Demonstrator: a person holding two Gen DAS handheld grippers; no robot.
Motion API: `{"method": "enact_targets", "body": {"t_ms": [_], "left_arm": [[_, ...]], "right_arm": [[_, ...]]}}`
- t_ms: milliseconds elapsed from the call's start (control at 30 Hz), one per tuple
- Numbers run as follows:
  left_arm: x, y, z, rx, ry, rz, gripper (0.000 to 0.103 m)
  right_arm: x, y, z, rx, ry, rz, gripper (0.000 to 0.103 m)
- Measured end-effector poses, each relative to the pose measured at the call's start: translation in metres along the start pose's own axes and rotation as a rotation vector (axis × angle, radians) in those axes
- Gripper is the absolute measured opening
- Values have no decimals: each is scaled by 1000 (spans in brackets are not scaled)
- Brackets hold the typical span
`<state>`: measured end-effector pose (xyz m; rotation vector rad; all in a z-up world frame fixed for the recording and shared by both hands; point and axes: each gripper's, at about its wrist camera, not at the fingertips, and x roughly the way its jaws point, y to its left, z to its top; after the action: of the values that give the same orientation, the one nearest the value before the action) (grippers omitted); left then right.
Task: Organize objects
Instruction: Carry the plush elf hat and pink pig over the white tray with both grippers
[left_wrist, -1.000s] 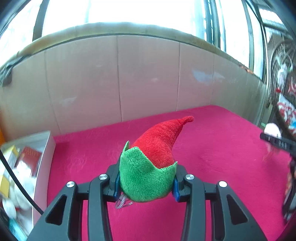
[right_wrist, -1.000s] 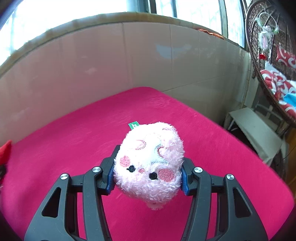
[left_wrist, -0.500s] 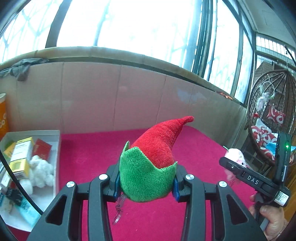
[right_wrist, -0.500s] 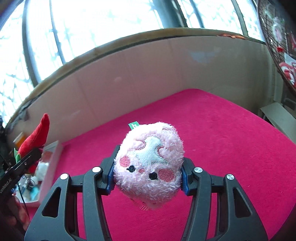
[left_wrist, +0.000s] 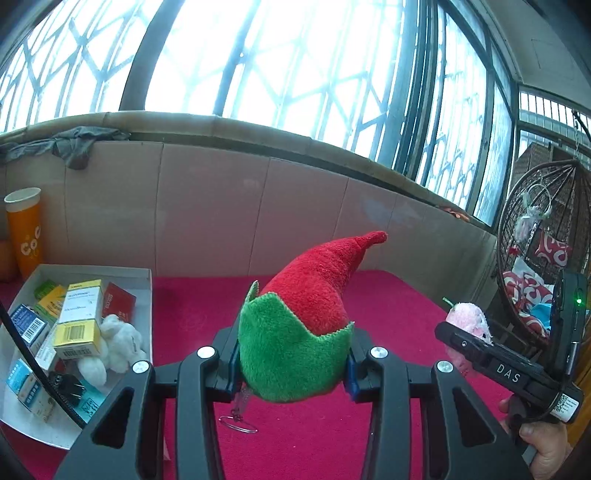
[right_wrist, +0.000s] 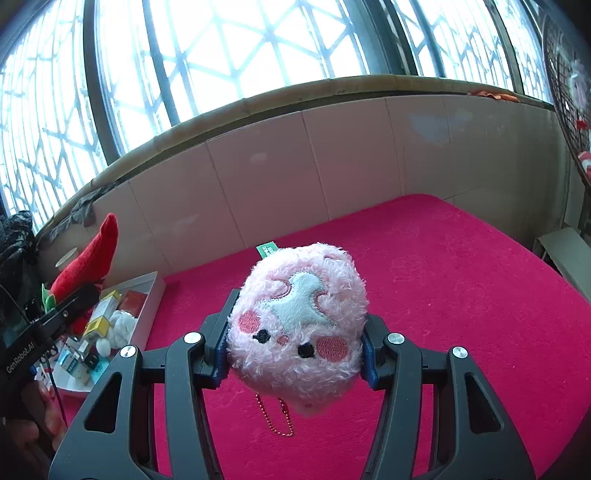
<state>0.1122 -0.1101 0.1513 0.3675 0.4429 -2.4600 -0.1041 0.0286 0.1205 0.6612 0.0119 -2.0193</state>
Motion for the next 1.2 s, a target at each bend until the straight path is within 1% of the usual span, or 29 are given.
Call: {"method": "enact_targets", "body": {"t_ms": [333, 467, 867, 1200], "left_arm": [[-19, 26, 6, -30, -38, 38, 41], [-25, 36, 7, -39, -50, 57, 41], [-43, 58, 10, -63, -83, 81, 41], [-56, 88, 11, -114, -106, 124, 41]], "right_arm": [[-3, 35, -2, -43, 20, 50, 54], [-3, 47, -2, -55, 23, 59, 54], [-1, 76, -2, -94, 42, 80, 54], [5, 108, -3, -136, 61, 117, 54]]}}
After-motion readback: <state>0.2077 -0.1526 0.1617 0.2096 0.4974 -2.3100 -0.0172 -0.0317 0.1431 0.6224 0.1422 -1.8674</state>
